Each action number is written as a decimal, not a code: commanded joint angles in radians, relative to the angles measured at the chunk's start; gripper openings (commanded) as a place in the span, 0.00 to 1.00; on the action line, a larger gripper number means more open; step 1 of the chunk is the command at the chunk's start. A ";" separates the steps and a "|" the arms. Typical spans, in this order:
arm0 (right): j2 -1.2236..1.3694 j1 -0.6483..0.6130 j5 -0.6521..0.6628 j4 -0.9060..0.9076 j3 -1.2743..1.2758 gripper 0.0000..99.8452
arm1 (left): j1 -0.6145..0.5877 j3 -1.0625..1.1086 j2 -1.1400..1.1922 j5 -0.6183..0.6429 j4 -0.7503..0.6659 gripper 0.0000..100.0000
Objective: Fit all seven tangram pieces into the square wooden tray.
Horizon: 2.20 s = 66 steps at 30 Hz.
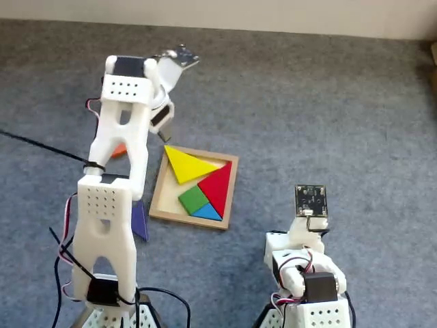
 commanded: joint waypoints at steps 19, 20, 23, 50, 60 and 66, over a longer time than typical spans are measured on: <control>-0.022 0.012 -0.006 0.007 0.136 0.03 | 0.054 0.306 -0.010 0.012 0.009 0.20; -0.022 0.012 -0.006 0.007 0.136 0.03 | 0.067 0.308 -0.010 0.014 0.009 0.20; -0.022 0.012 -0.006 0.007 0.136 0.03 | 0.107 0.308 -0.010 0.015 0.002 0.20; -0.022 0.012 -0.006 0.007 0.136 0.03 | 0.246 0.242 -0.018 0.273 -0.060 0.20; -0.022 0.012 -0.006 0.007 0.136 0.03 | 0.199 0.090 -0.070 0.307 0.012 0.20; -0.022 0.012 -0.006 0.007 0.136 0.03 | 0.084 0.090 -0.223 0.304 0.012 0.20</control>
